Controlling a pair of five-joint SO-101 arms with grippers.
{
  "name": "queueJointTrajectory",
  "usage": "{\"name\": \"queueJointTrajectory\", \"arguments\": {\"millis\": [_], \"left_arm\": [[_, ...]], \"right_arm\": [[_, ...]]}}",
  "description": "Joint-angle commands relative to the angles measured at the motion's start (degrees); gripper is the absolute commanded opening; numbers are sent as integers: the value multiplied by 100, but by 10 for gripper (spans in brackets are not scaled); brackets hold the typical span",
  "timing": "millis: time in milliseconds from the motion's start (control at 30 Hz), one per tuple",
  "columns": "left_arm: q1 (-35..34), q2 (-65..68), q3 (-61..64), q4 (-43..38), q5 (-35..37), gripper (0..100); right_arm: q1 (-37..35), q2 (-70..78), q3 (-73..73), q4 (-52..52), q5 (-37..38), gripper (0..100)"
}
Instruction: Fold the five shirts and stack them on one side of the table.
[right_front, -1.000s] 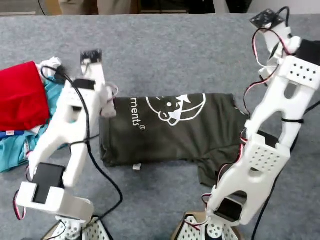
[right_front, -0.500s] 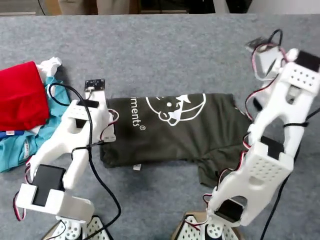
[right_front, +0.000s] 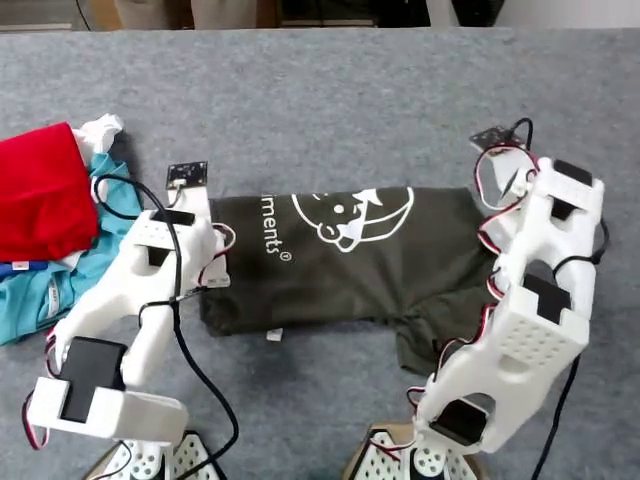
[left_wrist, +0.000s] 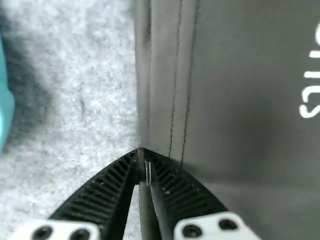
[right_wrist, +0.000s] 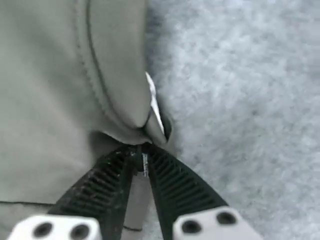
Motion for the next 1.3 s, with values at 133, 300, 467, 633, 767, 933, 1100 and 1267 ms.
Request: {"name": "queueJointTrajectory", "arguments": {"millis": [133,300,467,633,767,933,1100,1267], "left_arm": [[-26,-110,-1029,1134,-229,18],[0,-110,-2215,2066,-220,18],[9,-110,-2066,2127,-246,18],[299,-207,-1143,1732,-264,18],[343,-778,-387,1284,-264,18],[290,-1490,211,976,-273,18],[281,-1657,369,1002,-273,18],[281,-1666,369,993,-273,18]], "right_arm": [[127,-1182,-567,1011,158,2],[-66,-2703,233,1547,580,2],[-382,-4092,2431,967,703,2],[-673,-4848,4409,114,677,2],[-734,-4945,5059,-176,677,2],[-804,-4945,5314,-281,677,2],[-1024,-4954,5569,-264,677,2],[-1200,-4980,5798,-290,677,2]]}}
